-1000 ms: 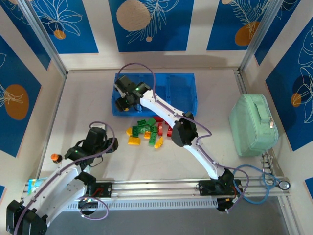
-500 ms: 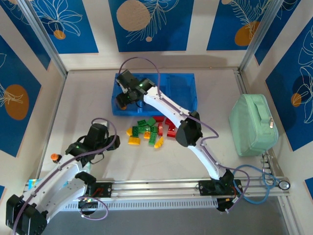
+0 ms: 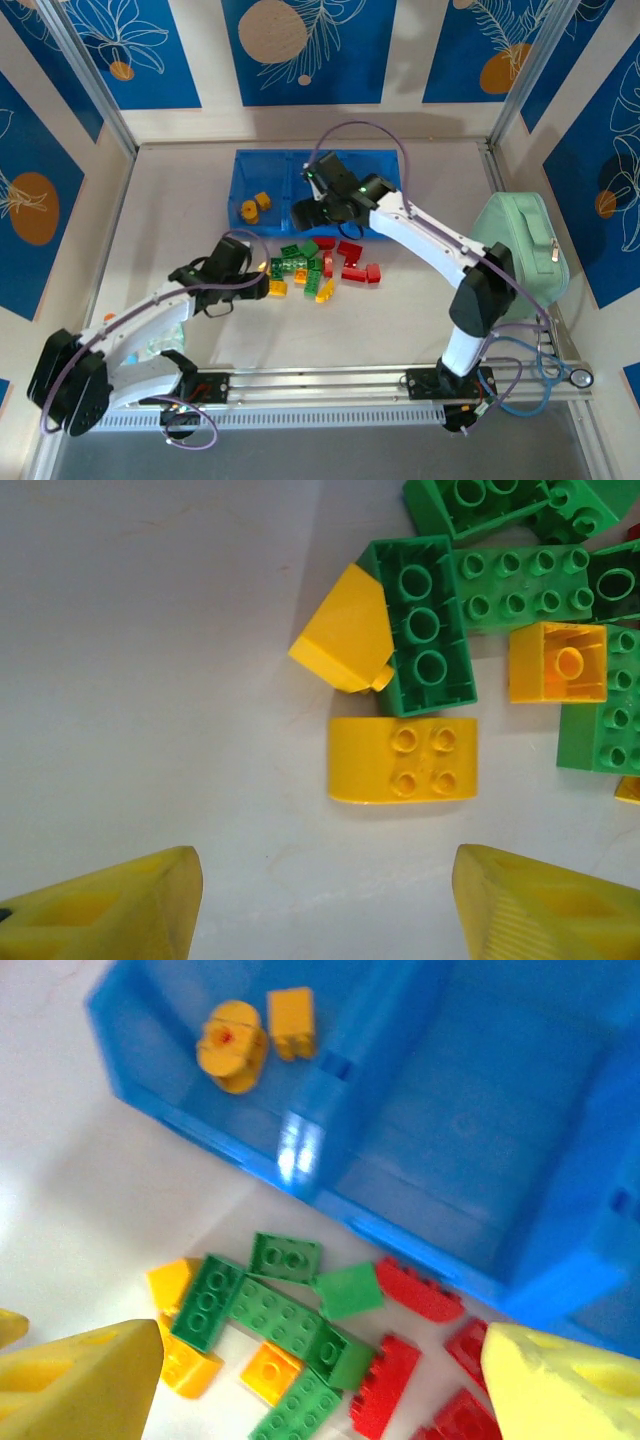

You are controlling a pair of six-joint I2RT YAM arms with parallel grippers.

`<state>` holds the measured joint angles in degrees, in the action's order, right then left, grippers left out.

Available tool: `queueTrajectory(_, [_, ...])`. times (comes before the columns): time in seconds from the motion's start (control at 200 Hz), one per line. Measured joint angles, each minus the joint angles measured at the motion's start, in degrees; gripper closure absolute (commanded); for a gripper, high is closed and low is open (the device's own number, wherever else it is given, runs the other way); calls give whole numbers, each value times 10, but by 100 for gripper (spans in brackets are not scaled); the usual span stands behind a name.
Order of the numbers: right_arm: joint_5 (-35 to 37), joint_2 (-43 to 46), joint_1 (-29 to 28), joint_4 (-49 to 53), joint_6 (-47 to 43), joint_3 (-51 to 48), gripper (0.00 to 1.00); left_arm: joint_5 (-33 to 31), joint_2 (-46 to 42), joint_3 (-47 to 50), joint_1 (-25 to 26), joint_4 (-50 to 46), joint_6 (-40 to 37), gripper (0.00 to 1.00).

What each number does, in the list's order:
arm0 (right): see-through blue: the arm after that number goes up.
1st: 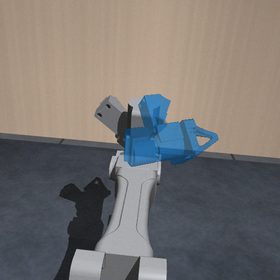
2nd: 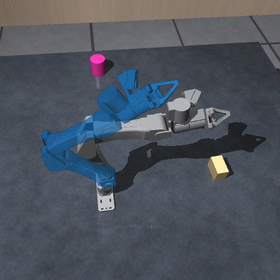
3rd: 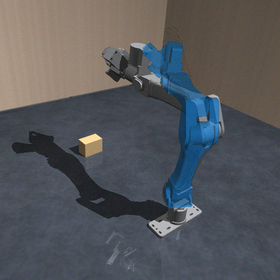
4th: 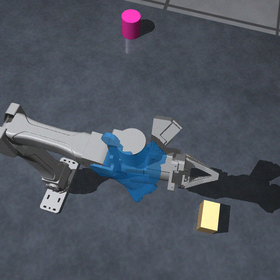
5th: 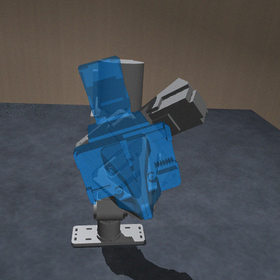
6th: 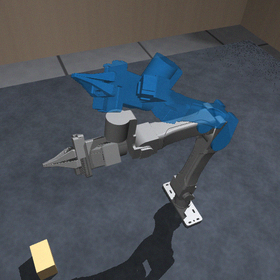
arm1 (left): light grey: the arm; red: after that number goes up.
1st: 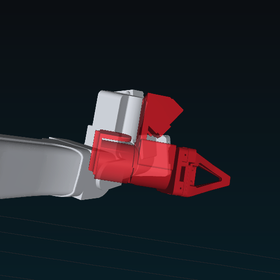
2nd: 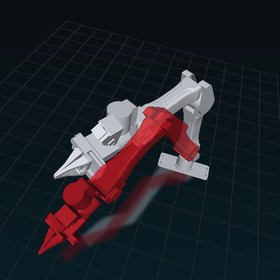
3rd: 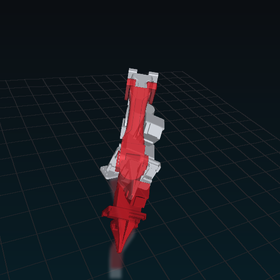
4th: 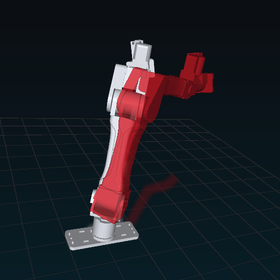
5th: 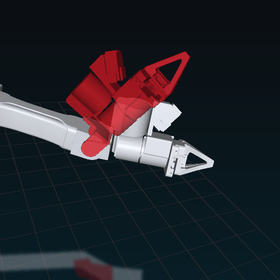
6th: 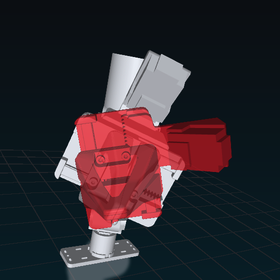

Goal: Sort the legos into containers by color
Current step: Pick up the lego from the center of the table.

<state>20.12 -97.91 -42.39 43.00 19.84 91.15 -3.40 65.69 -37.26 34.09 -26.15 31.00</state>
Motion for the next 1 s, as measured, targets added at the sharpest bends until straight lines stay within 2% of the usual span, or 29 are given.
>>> queueTrajectory(0.165, [-5,55,33,-23,31,-120,15,-2,83,-38,27,10,0,31])
queueTrajectory(0.33, [-12,99,54,-36,48,-181,15,-16,156,-75,46,15,0,31])
queueTrajectory(0.61, [-22,148,82,-57,62,-240,16,-35,224,-112,55,12,1,31])
queueTrajectory(1.001, [-26,153,94,-71,68,-257,16,-48,268,-132,75,2,7,33])
